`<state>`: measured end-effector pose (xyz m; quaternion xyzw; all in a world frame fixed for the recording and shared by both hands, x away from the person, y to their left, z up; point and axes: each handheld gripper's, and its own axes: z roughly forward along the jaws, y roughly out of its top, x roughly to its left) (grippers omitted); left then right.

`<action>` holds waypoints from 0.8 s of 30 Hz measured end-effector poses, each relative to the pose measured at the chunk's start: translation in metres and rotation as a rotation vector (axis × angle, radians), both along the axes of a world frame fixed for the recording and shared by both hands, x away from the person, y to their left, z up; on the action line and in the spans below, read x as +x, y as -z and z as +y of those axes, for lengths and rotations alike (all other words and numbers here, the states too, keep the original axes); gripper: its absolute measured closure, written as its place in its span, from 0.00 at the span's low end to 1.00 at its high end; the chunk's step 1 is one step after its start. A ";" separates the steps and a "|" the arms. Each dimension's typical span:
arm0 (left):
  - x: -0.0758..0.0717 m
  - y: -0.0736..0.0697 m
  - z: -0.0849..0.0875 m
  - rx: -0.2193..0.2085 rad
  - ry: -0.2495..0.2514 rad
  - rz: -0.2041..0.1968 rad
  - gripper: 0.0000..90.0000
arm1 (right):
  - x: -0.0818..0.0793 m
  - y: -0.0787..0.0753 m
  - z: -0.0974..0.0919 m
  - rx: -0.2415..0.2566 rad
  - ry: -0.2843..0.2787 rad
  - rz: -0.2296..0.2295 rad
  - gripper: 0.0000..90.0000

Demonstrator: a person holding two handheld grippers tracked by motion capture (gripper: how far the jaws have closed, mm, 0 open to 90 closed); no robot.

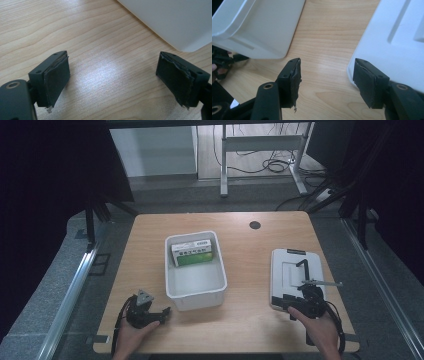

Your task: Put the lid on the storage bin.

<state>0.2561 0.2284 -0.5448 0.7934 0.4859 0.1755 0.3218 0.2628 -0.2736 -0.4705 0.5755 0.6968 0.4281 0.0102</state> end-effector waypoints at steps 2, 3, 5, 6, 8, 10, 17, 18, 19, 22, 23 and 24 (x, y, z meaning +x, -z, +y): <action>0.000 0.000 0.000 0.000 0.000 0.000 0.13 | 0.002 0.000 -0.003 0.005 0.004 0.000 0.44; 0.000 0.000 0.000 0.000 0.000 0.000 0.13 | 0.002 -0.001 -0.004 0.006 0.007 -0.001 0.44; 0.000 0.000 0.000 0.000 -0.001 0.000 0.13 | 0.003 -0.002 -0.006 0.011 0.008 -0.002 0.44; 0.000 0.000 0.000 0.001 0.000 0.000 0.13 | 0.003 -0.003 -0.007 0.012 0.009 0.000 0.44; 0.000 0.000 0.000 0.001 -0.001 0.000 0.13 | 0.004 -0.005 -0.010 0.015 0.015 -0.005 0.44; 0.000 0.000 0.000 0.001 -0.001 0.000 0.13 | 0.004 -0.008 -0.013 0.021 0.025 -0.008 0.44; 0.000 0.000 0.000 0.001 -0.001 0.000 0.13 | 0.006 -0.014 -0.021 0.022 0.036 -0.012 0.44; 0.000 0.000 0.000 0.001 -0.001 0.000 0.13 | 0.007 -0.014 -0.021 0.025 0.037 -0.012 0.44; 0.000 0.000 0.000 0.001 -0.001 -0.001 0.13 | 0.007 -0.014 -0.022 0.024 0.036 -0.012 0.44; 0.000 0.000 0.000 0.001 0.000 -0.001 0.13 | 0.008 -0.019 -0.022 0.021 0.033 -0.024 0.45; 0.000 0.000 0.000 0.001 -0.001 -0.001 0.13 | 0.008 -0.021 -0.022 0.021 0.031 -0.028 0.45; 0.000 0.000 0.000 0.001 -0.001 0.000 0.13 | 0.009 -0.023 -0.022 0.022 0.033 -0.031 0.45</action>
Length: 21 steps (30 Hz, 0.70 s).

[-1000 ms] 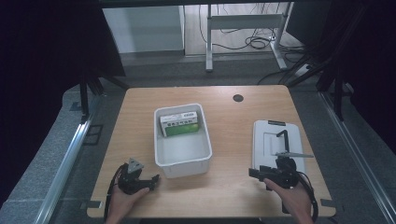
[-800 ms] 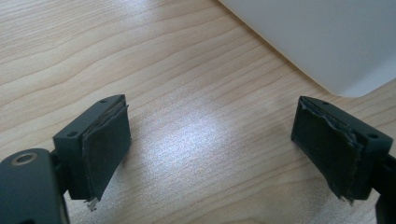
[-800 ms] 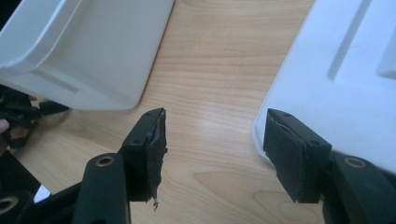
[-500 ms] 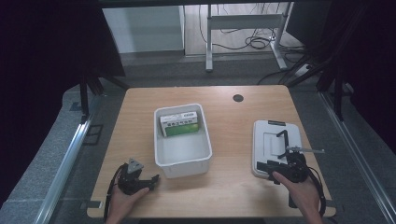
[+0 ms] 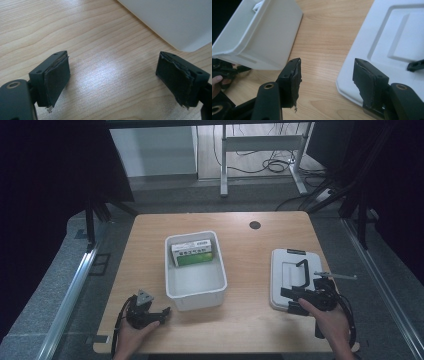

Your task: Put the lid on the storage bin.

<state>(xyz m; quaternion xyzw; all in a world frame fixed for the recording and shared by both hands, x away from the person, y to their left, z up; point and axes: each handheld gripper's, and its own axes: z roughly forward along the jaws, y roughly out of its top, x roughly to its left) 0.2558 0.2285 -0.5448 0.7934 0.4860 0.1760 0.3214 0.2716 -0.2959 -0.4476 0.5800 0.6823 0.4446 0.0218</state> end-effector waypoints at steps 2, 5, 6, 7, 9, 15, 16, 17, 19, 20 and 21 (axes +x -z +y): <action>0.000 0.000 0.000 -0.001 0.000 0.000 0.13 | 0.001 -0.003 -0.001 0.004 0.004 -0.004 0.46; 0.000 0.000 0.000 0.000 0.000 0.000 0.13 | 0.005 -0.007 -0.003 -0.002 0.009 0.002 0.46; 0.000 0.000 0.000 0.000 0.000 0.000 0.13 | 0.007 -0.008 -0.003 -0.003 0.010 0.002 0.46; 0.000 0.000 0.000 0.000 -0.001 0.000 0.13 | 0.008 -0.010 -0.004 -0.005 0.010 0.004 0.46; 0.000 0.000 0.000 0.000 -0.002 0.000 0.13 | 0.010 -0.011 -0.004 -0.006 0.011 0.004 0.46; -0.001 0.000 0.000 -0.001 -0.002 0.000 0.13 | 0.019 -0.020 -0.009 -0.021 0.029 0.013 0.46; -0.001 0.000 0.000 0.000 -0.002 0.000 0.13 | 0.022 -0.022 -0.011 -0.021 0.040 0.017 0.46; -0.001 0.000 0.000 0.000 -0.002 0.000 0.13 | 0.024 -0.023 -0.012 -0.025 0.045 0.019 0.46; 0.000 0.000 0.000 -0.001 -0.002 0.000 0.13 | 0.025 -0.024 -0.013 -0.026 0.052 0.022 0.46; 0.000 0.000 0.000 -0.001 -0.002 0.000 0.13 | 0.028 -0.026 -0.015 -0.035 0.056 0.030 0.46; 0.000 0.000 0.000 -0.001 -0.002 0.000 0.13 | 0.028 -0.026 -0.015 -0.035 0.056 0.030 0.46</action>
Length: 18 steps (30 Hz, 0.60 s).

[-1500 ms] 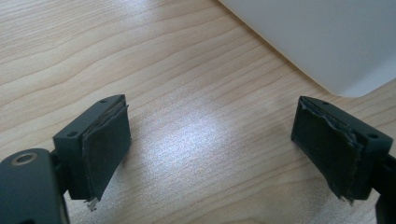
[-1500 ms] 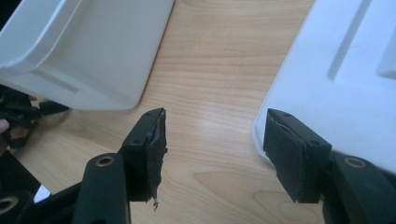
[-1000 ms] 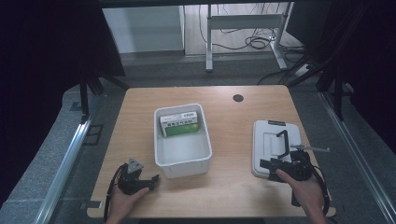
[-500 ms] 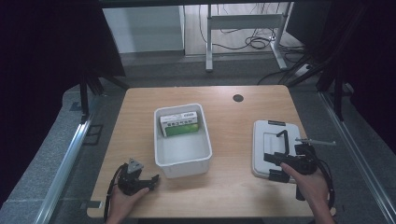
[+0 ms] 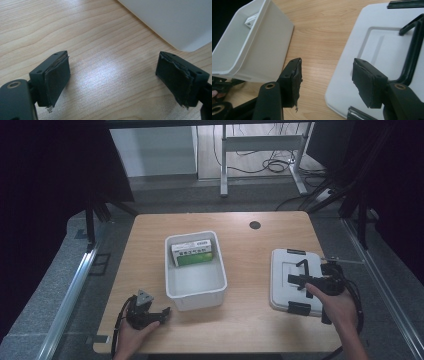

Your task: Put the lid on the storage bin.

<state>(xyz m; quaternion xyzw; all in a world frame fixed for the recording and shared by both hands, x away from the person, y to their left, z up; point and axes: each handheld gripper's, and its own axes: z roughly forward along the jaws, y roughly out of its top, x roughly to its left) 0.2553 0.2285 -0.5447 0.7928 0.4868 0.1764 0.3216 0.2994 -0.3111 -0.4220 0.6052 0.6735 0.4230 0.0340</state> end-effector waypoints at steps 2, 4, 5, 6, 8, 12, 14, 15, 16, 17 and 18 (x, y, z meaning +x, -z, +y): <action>0.000 0.000 0.000 0.000 0.000 0.000 0.13 | 0.005 -0.002 -0.003 -0.012 0.011 0.019 0.46; 0.000 0.000 0.000 0.000 0.000 0.000 0.13 | 0.008 -0.003 -0.006 -0.020 0.020 0.026 0.46; 0.000 0.000 0.000 0.000 0.000 0.000 0.13 | 0.009 -0.004 -0.007 -0.022 0.022 0.031 0.46; 0.000 0.000 0.000 0.000 0.000 0.000 0.13 | 0.009 -0.004 -0.007 -0.022 0.022 0.031 0.46; 0.000 0.000 0.000 0.001 0.000 0.000 0.13 | 0.012 -0.005 -0.011 -0.030 0.029 0.048 0.46; 0.000 0.000 0.000 0.001 0.000 0.001 0.13 | 0.017 -0.006 -0.016 -0.043 0.041 0.065 0.46; 0.000 0.000 0.000 0.001 0.000 0.000 0.13 | 0.019 -0.006 -0.018 -0.044 0.045 0.070 0.46; 0.000 0.000 0.000 0.001 0.000 0.000 0.13 | 0.019 -0.006 -0.018 -0.044 0.045 0.070 0.46; 0.000 0.000 0.000 0.001 0.000 0.000 0.13 | 0.020 -0.006 -0.019 -0.046 0.046 0.074 0.46; 0.000 0.000 0.000 0.000 0.000 0.000 0.13 | 0.023 -0.006 -0.021 -0.040 0.051 0.084 0.46; 0.000 0.000 0.000 0.000 0.000 0.000 0.13 | 0.023 -0.006 -0.021 -0.040 0.051 0.084 0.46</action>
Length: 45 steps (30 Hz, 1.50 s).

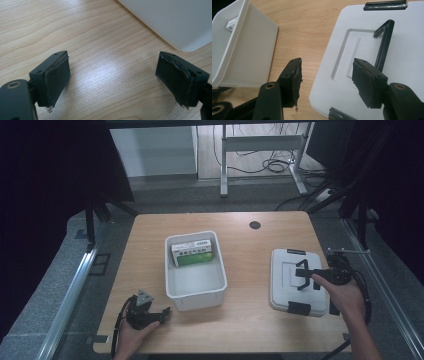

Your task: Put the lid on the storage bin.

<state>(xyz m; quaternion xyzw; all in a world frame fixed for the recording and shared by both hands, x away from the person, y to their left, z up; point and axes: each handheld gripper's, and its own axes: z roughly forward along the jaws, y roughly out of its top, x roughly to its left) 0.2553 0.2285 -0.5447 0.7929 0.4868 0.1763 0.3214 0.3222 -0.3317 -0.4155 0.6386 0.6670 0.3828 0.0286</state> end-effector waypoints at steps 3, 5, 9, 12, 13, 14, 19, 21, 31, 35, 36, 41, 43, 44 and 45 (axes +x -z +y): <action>0.000 0.000 0.000 0.000 0.000 0.000 0.13 | 0.005 -0.001 -0.003 -0.013 0.012 0.012 0.46; 0.000 0.000 0.000 0.000 0.000 0.000 0.13 | 0.008 -0.002 -0.004 -0.018 0.017 0.023 0.46; 0.000 0.000 0.000 0.000 0.000 0.000 0.13 | 0.012 -0.001 -0.004 -0.033 0.022 0.047 0.46; 0.000 0.000 0.000 0.000 0.000 0.000 0.13 | 0.015 -0.002 -0.003 -0.046 0.020 0.056 0.46; 0.000 0.000 0.000 0.000 0.000 0.000 0.13 | 0.016 -0.002 -0.003 -0.051 0.017 0.060 0.46; 0.000 0.000 0.000 0.000 0.000 0.000 0.13 | 0.017 -0.003 -0.003 -0.053 0.021 0.063 0.46; 0.000 0.000 0.000 0.000 0.000 0.000 0.13 | 0.024 -0.001 -0.005 -0.060 0.034 0.084 0.46; 0.000 0.000 0.000 0.000 0.000 0.000 0.13 | 0.027 0.000 -0.006 -0.061 0.036 0.095 0.46; 0.000 0.000 0.000 0.000 0.000 0.000 0.13 | 0.041 0.003 -0.015 -0.075 0.056 0.158 0.48; 0.000 0.000 0.000 0.000 0.000 0.000 0.13 | 0.047 0.005 -0.021 -0.085 0.061 0.192 0.49; 0.000 0.000 0.000 0.000 0.000 0.000 0.13 | 0.047 0.005 -0.021 -0.085 0.061 0.192 0.49; 0.000 0.000 0.000 0.000 0.000 0.000 0.13 | 0.056 0.012 -0.027 -0.112 0.057 0.240 0.53; 0.000 0.000 0.000 0.000 0.000 0.000 0.13 | 0.059 0.014 -0.028 -0.110 0.059 0.255 0.55; 0.000 0.000 0.000 0.000 0.000 0.000 0.13 | 0.059 0.014 -0.028 -0.110 0.059 0.255 0.55; 0.000 0.000 0.000 0.000 -0.001 0.000 0.13 | 0.062 0.017 -0.029 -0.112 0.054 0.279 0.57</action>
